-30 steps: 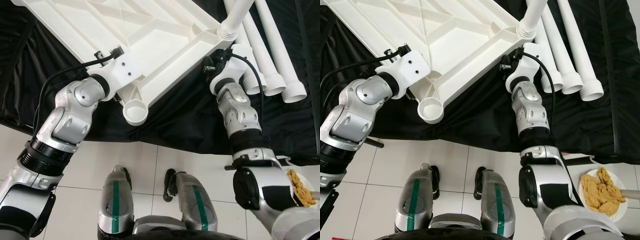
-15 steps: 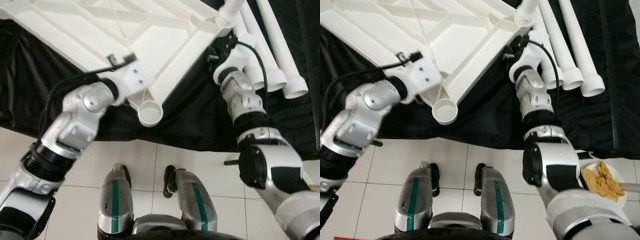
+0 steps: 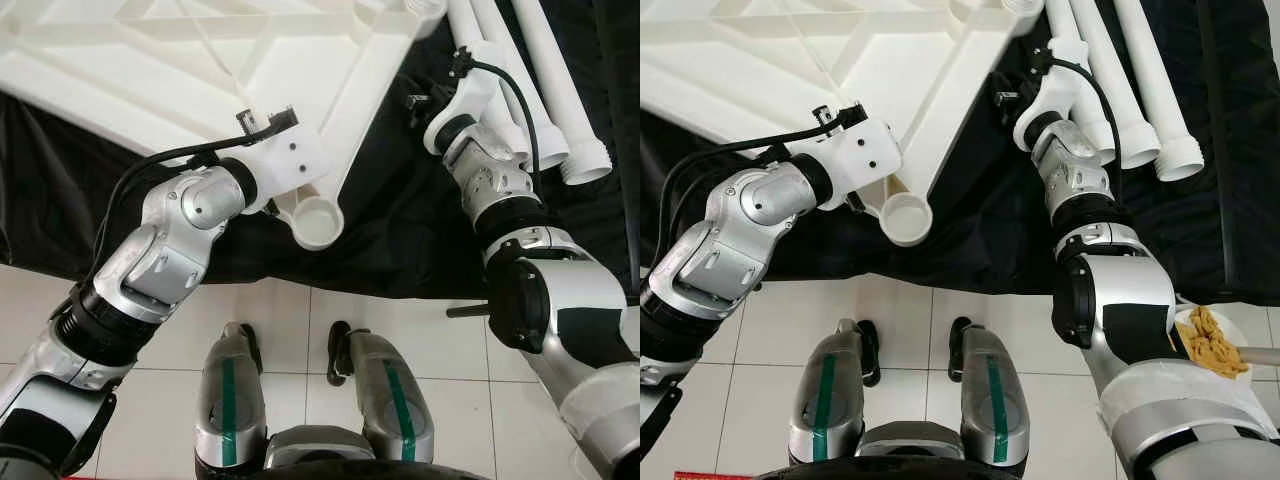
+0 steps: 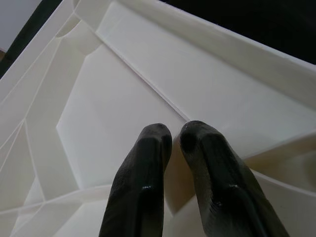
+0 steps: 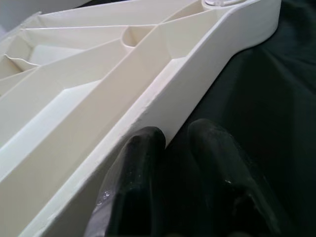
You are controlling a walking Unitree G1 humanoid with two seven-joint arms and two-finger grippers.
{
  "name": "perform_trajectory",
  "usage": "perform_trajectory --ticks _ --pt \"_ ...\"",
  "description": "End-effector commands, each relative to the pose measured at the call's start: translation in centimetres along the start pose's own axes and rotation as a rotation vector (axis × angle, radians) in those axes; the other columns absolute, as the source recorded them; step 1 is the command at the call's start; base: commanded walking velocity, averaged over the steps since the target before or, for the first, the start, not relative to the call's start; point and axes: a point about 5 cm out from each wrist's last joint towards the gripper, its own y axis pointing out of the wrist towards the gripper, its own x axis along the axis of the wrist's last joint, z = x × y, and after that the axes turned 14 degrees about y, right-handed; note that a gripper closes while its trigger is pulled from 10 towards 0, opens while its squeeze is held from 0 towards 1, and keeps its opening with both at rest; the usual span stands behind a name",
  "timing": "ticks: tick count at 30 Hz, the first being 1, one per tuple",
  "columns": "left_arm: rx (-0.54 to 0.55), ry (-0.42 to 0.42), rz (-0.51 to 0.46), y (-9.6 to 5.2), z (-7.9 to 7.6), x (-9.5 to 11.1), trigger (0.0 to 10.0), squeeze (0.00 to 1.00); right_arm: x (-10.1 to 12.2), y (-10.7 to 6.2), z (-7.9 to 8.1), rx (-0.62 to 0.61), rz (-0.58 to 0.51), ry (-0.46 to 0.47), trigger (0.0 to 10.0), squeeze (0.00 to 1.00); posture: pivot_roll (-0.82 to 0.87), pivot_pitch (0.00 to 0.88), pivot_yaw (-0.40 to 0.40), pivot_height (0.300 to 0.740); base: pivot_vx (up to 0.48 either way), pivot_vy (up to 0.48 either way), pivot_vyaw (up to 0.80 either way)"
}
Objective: Building children table
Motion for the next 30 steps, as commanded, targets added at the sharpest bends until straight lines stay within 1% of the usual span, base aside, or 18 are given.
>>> perform_trajectory --ticks 1,4,9,10,11,12,14,15,17,18,19,20,25,26,27,28,29,30 --pt "-0.388 -0.056 -0.121 1.1 -5.1 1.6 10.0 0.0 -0.7 1.5 3.5 0.216 0.064 -0.015 10.0 0.0 0.14 0.235 -0.038 0.74 0.0 0.0 0.0" --pt "-0.38 -0.064 -0.134 1.3 -4.9 2.0 10.0 0.0 -0.5 1.7 3.9 0.254 0.066 -0.027 10.0 0.0 0.14 0.235 -0.039 0.74 0.0 0.0 0.0" --pt "-0.368 -0.064 -0.149 1.5 -4.6 2.4 10.0 0.0 0.0 1.8 3.9 0.239 0.041 -0.038 10.0 0.0 0.13 0.23 -0.039 0.74 0.0 0.0 0.0" --pt "-0.362 -0.063 -0.152 1.6 -4.4 2.5 10.0 0.0 0.4 1.8 3.7 0.221 0.019 -0.042 10.0 0.0 0.13 0.228 -0.039 0.74 0.0 0.0 0.0" --pt "-0.334 -0.055 -0.145 1.8 -4.0 2.4 10.0 0.0 1.5 1.8 3.4 0.186 -0.05 -0.04 10.0 0.0 0.13 0.224 -0.04 0.74 0.0 0.0 0.0" --pt "-0.334 -0.055 -0.145 1.8 -4.0 2.4 10.0 0.0 1.5 1.8 3.4 0.186 -0.05 -0.04 10.0 0.0 0.13 0.224 -0.04 0.74 0.0 0.0 0.0" --pt "-0.262 -0.065 -0.114 2.1 -2.9 1.8 10.0 0.0 3.1 1.5 2.8 0.127 -0.157 -0.061 10.0 0.0 0.13 0.218 -0.041 0.74 0.0 0.0 0.0" --pt "-0.262 -0.065 -0.114 2.1 -2.9 1.8 10.0 0.0 3.1 1.5 2.8 0.127 -0.157 -0.061 10.0 0.0 0.13 0.218 -0.041 0.74 0.0 0.0 0.0" --pt "-0.183 -0.085 -0.072 2.4 -1.6 0.9 10.0 0.0 3.9 1.1 2.3 0.092 -0.211 -0.088 10.0 0.0 0.12 0.214 -0.04 0.74 0.0 0.0 0.0" --pt "-0.183 -0.085 -0.072 2.4 -1.6 0.9 10.0 0.0 3.9 1.1 2.3 0.092 -0.211 -0.088 10.0 0.0 0.12 0.214 -0.04 0.74 0.0 0.0 0.0" --pt "-0.155 -0.093 -0.054 2.5 -1.2 0.6 10.0 0.0 4.0 1.0 2.1 0.084 -0.224 -0.093 10.0 0.0 0.12 0.214 -0.04 0.74 0.0 0.0 0.0" --pt "-0.079 -0.103 -0.044 2.5 0.1 0.0 10.0 0.0 4.8 0.6 1.6 0.041 -0.282 -0.094 10.0 0.0 0.12 0.206 -0.037 0.74 0.0 0.0 0.0" --pt "-0.053 -0.109 -0.047 2.5 0.5 -0.1 10.0 0.0 5.1 0.4 1.4 0.025 -0.306 -0.098 10.0 0.0 0.12 0.206 -0.037 0.74 0.0 0.0 0.0" --pt "-0.001 -0.129 -0.044 2.5 1.3 -0.3 10.0 0.0 5.6 0.2 1.2 0.002 -0.345 -0.089 10.0 0.0 0.12 0.205 -0.036 0.74 0.0 0.0 0.0" --pt "-0.001 -0.129 -0.044 2.5 1.3 -0.3 10.0 0.0 5.6 0.2 1.2 0.002 -0.345 -0.089 10.0 0.0 0.12 0.205 -0.036 0.74 0.0 0.0 0.0" --pt "0.085 -0.158 -0.078 2.1 2.9 -0.2 10.0 0.0 6.4 -0.1 1.1 -0.029 -0.409 -0.102 10.0 0.0 0.13 0.202 -0.035 0.74 0.0 0.0 0.0" --pt "0.085 -0.158 -0.078 2.1 2.9 -0.2 10.0 0.0 6.4 -0.1 1.1 -0.029 -0.409 -0.102 10.0 0.0 0.13 0.202 -0.035 0.74 0.0 0.0 0.0" --pt "0.144 -0.169 -0.116 1.6 4.2 0.0 10.0 0.0 6.9 -0.3 1.2 -0.044 -0.455 -0.115 10.0 0.0 0.13 0.199 -0.035 0.74 0.0 0.0 0.0"
